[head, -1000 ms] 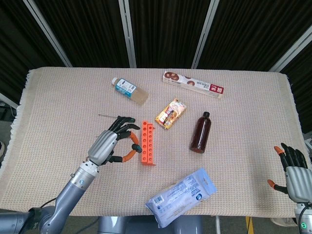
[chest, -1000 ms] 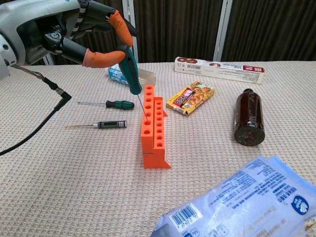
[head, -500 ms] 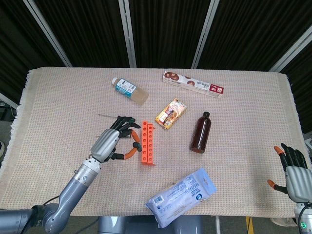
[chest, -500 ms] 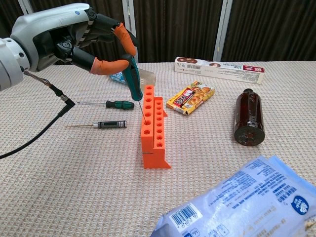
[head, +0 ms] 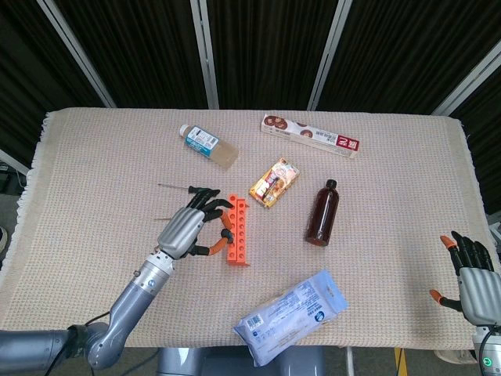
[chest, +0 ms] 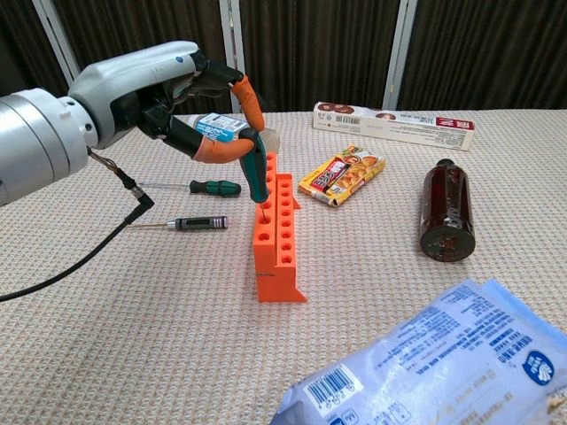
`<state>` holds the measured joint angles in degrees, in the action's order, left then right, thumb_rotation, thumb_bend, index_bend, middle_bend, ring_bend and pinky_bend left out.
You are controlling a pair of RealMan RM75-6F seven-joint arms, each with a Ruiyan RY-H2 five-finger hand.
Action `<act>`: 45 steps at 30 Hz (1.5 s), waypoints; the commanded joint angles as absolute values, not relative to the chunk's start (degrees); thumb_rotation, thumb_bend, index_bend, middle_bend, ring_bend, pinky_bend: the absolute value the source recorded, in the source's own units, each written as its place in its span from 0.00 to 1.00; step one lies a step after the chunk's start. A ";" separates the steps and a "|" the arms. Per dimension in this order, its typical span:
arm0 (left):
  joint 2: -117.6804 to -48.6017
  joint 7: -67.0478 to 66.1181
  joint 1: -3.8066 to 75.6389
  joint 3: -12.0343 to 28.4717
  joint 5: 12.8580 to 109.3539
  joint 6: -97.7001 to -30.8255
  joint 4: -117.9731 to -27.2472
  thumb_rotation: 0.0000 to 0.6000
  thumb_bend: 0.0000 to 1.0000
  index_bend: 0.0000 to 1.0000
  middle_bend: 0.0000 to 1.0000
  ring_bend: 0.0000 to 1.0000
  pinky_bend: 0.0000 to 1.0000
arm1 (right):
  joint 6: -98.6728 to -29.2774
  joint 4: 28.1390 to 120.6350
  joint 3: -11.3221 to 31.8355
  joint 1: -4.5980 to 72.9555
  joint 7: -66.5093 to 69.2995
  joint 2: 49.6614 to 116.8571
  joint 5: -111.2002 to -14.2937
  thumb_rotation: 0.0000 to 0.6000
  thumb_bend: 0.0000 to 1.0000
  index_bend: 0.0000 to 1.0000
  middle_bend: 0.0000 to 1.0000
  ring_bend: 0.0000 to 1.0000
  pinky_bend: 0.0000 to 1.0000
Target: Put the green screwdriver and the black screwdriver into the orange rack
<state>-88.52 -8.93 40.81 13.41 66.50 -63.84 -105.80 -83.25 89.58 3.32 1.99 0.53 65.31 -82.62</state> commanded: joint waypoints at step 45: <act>-84.65 4.00 36.85 14.34 63.23 -61.41 -106.24 1.00 0.48 0.14 0.02 0.00 0.07 | -81.64 89.16 3.45 2.84 0.61 65.62 -82.26 1.00 0.00 0.13 0.11 0.00 0.02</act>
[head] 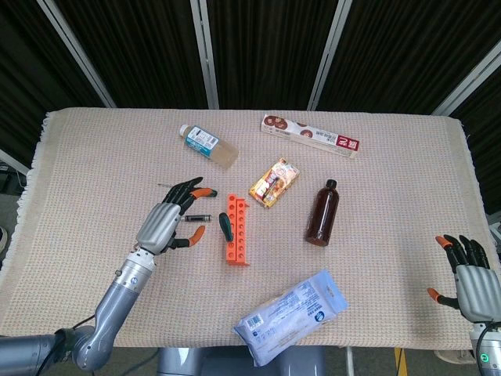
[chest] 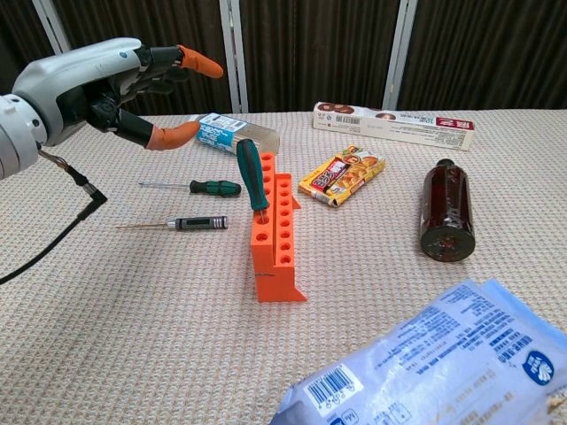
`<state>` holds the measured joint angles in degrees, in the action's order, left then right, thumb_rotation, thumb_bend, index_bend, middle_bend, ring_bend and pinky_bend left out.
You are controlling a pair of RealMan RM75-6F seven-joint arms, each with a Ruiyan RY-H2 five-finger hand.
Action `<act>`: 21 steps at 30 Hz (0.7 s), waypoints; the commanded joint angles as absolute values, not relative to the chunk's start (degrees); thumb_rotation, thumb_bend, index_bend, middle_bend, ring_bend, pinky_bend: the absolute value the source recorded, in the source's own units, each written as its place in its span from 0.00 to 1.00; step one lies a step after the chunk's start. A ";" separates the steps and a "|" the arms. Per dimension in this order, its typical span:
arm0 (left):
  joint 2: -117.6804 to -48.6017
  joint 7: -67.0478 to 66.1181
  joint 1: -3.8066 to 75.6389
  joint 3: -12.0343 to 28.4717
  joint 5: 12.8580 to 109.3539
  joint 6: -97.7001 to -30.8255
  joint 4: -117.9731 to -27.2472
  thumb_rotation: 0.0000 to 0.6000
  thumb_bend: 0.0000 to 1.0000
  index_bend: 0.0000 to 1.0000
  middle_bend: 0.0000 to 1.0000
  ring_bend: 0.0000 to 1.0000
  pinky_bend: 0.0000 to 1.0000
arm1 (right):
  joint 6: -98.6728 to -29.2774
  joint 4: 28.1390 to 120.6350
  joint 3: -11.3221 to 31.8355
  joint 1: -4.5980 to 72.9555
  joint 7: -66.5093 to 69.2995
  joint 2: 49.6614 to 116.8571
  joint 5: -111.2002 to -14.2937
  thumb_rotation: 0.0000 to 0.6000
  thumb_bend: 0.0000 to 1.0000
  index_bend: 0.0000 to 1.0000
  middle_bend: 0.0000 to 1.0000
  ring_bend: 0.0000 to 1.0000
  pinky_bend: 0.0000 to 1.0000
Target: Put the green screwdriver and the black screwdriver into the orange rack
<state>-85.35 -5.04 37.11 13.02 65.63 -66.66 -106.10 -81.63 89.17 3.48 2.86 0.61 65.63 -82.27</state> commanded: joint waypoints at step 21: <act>-84.55 37.68 41.39 21.35 64.18 -38.64 -100.85 1.00 0.63 0.18 0.15 0.08 0.22 | -82.95 90.83 3.41 1.85 -0.81 64.85 -81.64 1.00 0.00 0.13 0.11 0.00 0.02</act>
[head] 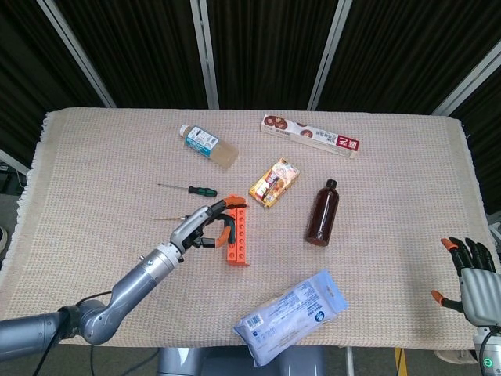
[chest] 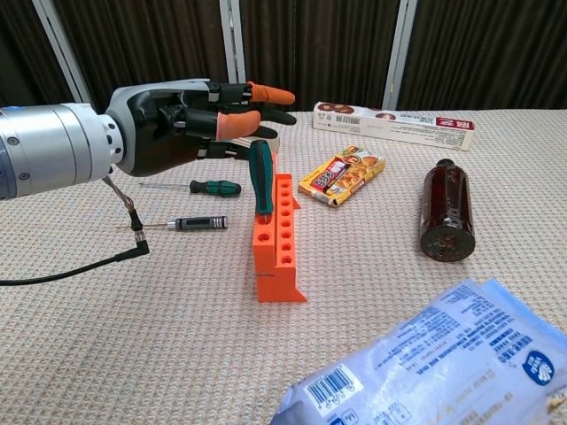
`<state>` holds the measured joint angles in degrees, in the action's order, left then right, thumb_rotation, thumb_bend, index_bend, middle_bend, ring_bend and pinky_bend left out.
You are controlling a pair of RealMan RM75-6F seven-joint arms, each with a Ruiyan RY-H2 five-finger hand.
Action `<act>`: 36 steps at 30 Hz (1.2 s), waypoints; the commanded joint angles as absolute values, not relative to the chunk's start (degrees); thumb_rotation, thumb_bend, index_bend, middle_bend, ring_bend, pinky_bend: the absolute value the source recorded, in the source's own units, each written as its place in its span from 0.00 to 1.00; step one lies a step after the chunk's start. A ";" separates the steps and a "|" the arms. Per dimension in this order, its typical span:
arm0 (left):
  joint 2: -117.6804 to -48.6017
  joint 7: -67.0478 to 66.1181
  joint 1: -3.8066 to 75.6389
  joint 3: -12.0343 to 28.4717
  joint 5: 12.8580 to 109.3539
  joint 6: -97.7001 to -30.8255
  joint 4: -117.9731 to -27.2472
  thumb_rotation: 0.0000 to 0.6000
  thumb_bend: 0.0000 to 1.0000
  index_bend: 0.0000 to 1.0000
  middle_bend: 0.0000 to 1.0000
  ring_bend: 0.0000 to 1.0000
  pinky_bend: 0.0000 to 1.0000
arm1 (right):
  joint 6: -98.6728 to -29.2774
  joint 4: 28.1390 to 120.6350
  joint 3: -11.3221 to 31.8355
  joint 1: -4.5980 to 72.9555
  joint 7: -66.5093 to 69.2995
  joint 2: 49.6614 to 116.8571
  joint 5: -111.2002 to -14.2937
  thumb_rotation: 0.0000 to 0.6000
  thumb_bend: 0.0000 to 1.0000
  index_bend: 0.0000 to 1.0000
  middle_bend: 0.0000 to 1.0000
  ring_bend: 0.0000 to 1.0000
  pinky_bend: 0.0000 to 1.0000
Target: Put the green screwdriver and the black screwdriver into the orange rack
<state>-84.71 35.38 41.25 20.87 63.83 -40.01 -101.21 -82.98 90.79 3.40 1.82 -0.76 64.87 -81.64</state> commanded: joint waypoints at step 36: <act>-88.26 30.17 44.28 18.32 68.83 -40.93 -95.62 1.00 0.63 0.19 0.15 0.08 0.20 | -82.61 90.63 3.39 1.47 -0.17 64.86 -80.87 1.00 0.00 0.13 0.11 0.00 0.03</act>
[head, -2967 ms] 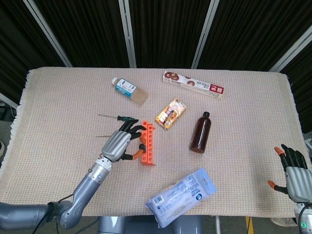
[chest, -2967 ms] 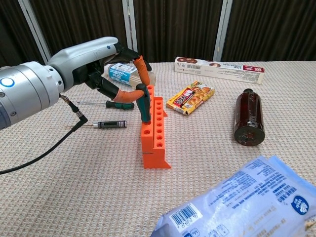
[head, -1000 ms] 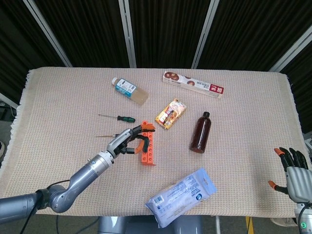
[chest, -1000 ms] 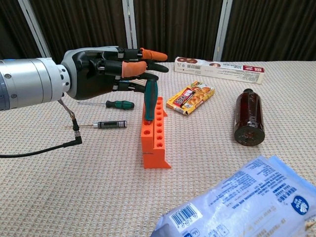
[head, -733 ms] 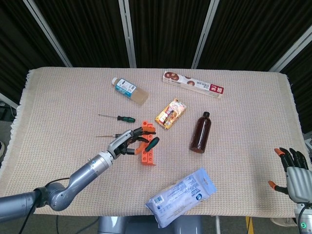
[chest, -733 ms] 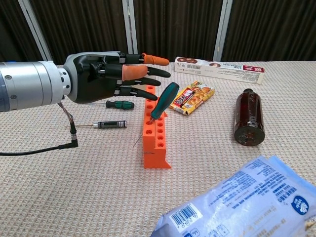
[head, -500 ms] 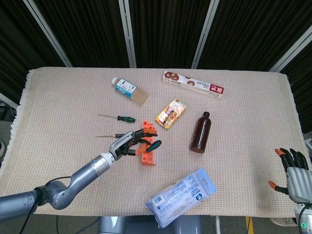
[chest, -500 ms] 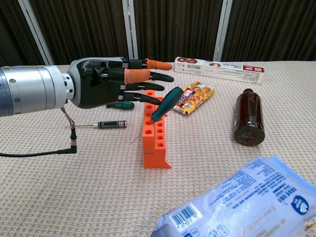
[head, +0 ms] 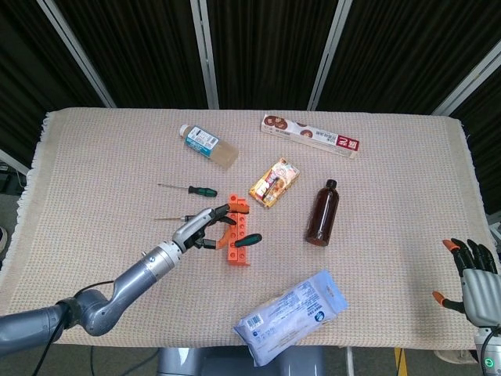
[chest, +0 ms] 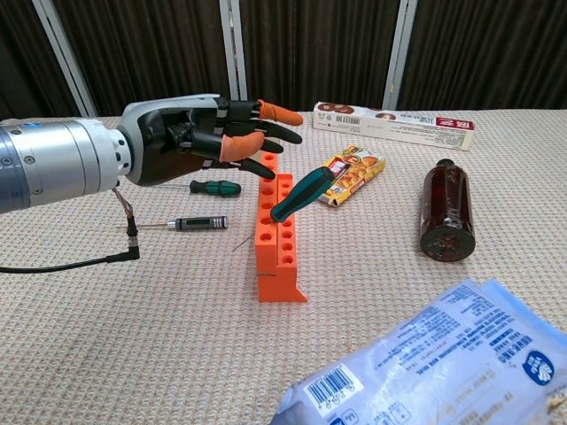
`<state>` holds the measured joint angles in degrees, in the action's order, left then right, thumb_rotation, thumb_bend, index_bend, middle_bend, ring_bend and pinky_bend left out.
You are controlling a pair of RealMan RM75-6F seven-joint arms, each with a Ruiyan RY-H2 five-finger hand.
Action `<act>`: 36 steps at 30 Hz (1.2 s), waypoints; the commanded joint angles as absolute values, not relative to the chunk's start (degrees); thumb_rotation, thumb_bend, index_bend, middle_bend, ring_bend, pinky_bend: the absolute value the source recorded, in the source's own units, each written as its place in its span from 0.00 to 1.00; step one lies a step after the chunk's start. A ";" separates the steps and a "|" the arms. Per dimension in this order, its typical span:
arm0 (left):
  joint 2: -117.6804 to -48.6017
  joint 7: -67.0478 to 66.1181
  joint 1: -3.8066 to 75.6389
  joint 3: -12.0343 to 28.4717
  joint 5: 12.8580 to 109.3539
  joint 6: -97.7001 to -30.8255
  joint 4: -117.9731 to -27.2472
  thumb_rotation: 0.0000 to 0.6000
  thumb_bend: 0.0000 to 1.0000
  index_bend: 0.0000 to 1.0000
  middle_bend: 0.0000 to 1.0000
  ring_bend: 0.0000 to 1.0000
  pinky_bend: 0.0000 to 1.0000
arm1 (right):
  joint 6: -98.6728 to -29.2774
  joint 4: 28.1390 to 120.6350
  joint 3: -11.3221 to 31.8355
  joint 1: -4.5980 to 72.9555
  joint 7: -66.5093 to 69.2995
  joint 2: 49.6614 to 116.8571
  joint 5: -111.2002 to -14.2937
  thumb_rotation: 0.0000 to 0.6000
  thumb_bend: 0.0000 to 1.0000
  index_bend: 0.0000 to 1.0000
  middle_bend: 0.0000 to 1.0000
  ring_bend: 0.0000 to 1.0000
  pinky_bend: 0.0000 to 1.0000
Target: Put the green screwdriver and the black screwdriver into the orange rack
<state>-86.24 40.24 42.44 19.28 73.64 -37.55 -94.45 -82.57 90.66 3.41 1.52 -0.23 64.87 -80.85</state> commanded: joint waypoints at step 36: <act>-102.17 -9.40 52.55 13.64 56.63 -58.47 -92.06 1.00 0.47 0.22 0.15 0.10 0.25 | -83.87 89.45 3.37 0.19 1.62 65.02 -81.01 1.00 0.00 0.14 0.11 0.00 0.03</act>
